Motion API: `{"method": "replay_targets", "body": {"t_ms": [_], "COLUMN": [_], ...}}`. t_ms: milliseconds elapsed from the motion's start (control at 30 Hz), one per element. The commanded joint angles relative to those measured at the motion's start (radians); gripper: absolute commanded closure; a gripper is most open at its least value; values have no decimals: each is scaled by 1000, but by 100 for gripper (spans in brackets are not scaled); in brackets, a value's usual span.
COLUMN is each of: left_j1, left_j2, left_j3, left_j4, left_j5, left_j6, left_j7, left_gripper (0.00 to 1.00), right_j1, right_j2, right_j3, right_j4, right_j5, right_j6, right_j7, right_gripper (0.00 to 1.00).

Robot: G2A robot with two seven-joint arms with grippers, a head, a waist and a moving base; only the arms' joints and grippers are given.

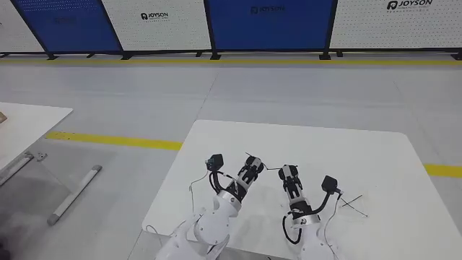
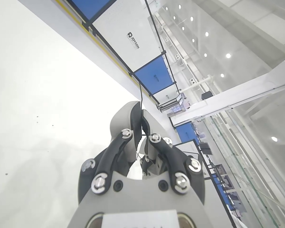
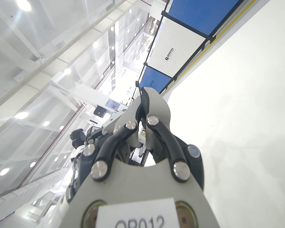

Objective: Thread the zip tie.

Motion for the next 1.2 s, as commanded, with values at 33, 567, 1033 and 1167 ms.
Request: {"method": "replay_targets", "body": {"t_ms": [33, 567, 1033, 1167], "left_j1": [-1, 1, 12, 9], "left_j2": [0, -3, -3, -5], "left_j3": [-1, -1, 0, 9], "left_j4": [2, 4, -5, 2], "left_j5": [3, 26, 45, 58], "left_j6": [5, 13, 14, 21], "left_j7": [-7, -11, -29, -33], "left_gripper": [100, 85, 80, 76], "right_j1": [-1, -10, -6, -6], "right_j2": [-1, -4, -9, -11], "right_j3": [1, 7, 8, 9], "right_j4": [-1, -8, 0, 1], "right_j5": [-4, -12, -8, -9], "right_j6": [2, 6, 10, 7], "right_j7": [0, 3, 0, -2], "right_gripper": [100, 100, 100, 100]}}
